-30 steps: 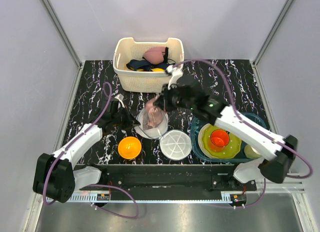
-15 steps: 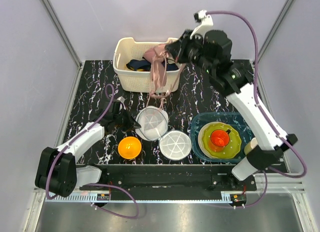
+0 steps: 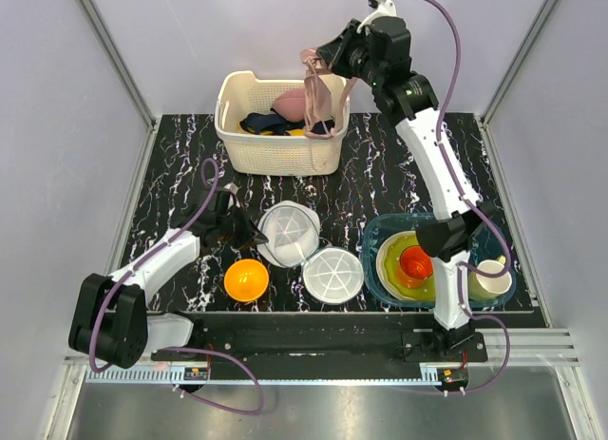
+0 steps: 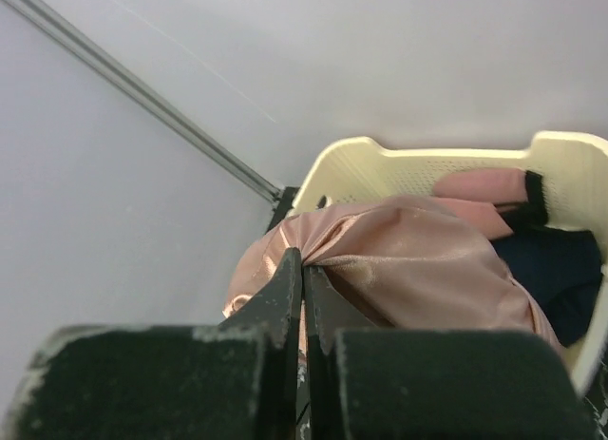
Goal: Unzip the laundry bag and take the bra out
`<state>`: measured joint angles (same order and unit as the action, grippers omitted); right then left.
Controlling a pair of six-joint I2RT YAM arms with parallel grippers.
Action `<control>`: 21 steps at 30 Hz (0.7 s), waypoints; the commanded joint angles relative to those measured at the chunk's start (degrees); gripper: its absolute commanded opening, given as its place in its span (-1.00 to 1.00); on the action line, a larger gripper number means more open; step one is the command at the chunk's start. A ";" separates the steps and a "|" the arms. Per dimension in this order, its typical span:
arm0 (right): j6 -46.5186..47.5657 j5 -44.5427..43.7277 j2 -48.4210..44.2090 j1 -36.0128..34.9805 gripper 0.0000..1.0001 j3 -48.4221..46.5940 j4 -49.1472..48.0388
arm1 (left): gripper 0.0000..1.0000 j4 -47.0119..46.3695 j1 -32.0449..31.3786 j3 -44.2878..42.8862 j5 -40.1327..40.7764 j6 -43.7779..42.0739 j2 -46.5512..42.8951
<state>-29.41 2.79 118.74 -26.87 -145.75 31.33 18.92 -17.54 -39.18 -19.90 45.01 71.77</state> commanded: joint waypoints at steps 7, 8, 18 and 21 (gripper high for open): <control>-7.59 4.07 5.89 4.20 -1.00 -13.86 -7.24 | -1.00 2.35 0.23 -3.71 0.83 -1.42 -0.84; -7.94 4.16 5.98 4.46 -1.00 -13.77 -7.86 | -1.00 2.27 0.31 -3.97 0.92 -1.33 -0.84; -8.21 4.95 3.96 4.81 -1.00 -10.18 -9.71 | -1.00 2.09 0.23 -4.33 1.01 -0.72 -0.93; -8.03 5.74 3.34 4.73 -1.00 -8.41 -11.46 | -1.00 1.74 0.23 -4.06 0.57 -0.45 -0.93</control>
<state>-37.19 6.68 124.77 -22.02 -155.70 24.56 21.45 -17.54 -41.01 -19.49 44.45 71.75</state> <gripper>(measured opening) 0.010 0.012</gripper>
